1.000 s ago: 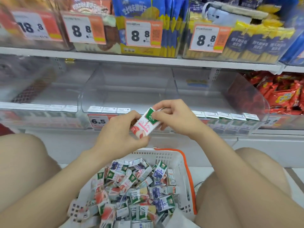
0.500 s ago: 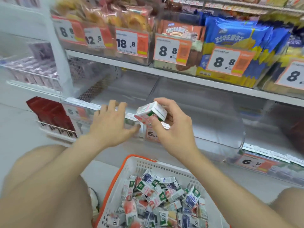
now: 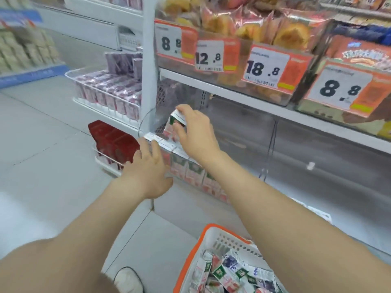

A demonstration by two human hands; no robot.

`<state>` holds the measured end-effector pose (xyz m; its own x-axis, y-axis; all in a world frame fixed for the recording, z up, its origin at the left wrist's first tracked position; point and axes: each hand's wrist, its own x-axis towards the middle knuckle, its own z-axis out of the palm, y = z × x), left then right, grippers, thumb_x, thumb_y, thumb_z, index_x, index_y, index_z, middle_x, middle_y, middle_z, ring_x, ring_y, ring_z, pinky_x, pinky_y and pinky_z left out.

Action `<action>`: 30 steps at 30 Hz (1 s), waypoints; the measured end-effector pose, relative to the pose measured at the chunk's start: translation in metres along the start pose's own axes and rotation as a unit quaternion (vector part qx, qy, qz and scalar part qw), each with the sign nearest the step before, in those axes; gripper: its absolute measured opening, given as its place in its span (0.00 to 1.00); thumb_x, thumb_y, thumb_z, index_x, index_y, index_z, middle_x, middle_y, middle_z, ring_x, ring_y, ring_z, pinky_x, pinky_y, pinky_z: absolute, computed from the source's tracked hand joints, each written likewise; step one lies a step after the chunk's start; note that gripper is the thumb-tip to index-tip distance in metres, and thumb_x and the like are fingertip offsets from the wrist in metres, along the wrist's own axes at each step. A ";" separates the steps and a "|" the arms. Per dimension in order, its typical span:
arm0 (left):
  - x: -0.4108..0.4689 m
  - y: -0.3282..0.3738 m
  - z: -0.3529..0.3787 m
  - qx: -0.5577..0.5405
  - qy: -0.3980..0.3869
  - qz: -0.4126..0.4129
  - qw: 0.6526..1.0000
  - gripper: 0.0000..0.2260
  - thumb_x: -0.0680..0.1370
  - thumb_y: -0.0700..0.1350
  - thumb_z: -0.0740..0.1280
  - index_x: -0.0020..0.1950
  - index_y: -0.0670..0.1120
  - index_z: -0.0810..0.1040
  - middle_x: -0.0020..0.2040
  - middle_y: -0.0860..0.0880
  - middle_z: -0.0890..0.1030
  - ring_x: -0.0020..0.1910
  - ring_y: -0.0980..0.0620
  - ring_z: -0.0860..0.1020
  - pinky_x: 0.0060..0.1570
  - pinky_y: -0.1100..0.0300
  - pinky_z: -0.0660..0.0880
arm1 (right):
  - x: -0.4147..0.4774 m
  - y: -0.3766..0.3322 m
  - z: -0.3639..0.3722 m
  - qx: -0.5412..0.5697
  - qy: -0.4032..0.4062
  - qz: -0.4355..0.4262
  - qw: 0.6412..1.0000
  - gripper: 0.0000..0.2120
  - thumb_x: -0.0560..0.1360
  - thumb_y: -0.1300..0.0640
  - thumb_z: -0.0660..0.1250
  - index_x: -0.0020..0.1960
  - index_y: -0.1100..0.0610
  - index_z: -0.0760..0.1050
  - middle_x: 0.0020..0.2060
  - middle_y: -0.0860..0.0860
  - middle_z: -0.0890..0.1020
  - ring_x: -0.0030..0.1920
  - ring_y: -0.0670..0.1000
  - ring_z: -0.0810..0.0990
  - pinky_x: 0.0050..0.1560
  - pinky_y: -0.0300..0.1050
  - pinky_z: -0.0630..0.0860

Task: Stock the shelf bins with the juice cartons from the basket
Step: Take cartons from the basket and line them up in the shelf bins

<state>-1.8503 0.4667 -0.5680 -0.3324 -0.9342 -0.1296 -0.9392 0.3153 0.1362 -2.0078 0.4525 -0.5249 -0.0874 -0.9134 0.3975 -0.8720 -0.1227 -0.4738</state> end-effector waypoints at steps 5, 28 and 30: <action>-0.008 0.025 -0.001 0.054 0.027 -0.054 0.997 0.47 0.81 0.60 0.65 0.82 0.36 0.39 0.83 0.33 0.40 0.71 0.33 0.69 0.64 0.45 0.71 | 0.047 -0.006 0.042 0.039 -0.108 0.096 0.989 0.17 0.78 0.55 0.69 0.66 0.55 0.77 0.62 0.57 0.81 0.61 0.61 0.76 0.53 0.48 0.72; -0.100 0.109 0.040 0.072 -0.190 0.243 0.949 0.20 0.82 0.59 0.61 0.67 0.47 0.76 0.62 0.46 0.79 0.60 0.42 0.80 0.58 0.47 0.79 | -0.217 0.039 -0.080 -0.002 -0.095 -0.018 0.995 0.15 0.70 0.55 0.54 0.39 0.53 0.79 0.29 0.49 0.80 0.31 0.54 0.76 0.36 0.52 0.78; -0.115 0.124 0.062 0.152 -0.274 0.271 0.910 0.18 0.83 0.57 0.61 0.61 0.44 0.77 0.56 0.45 0.79 0.58 0.42 0.79 0.56 0.50 0.78 | -0.256 0.062 -0.076 -0.020 -0.150 0.015 0.988 0.14 0.70 0.58 0.56 0.39 0.55 0.80 0.27 0.47 0.76 0.29 0.54 0.73 0.35 0.52 0.77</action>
<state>-1.9341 0.6238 -0.5971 -0.6695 -0.4303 -0.6055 -0.5767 0.8148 0.0586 -2.0764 0.7078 -0.5966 0.0273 -0.9912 0.1297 -0.8898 -0.0833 -0.4486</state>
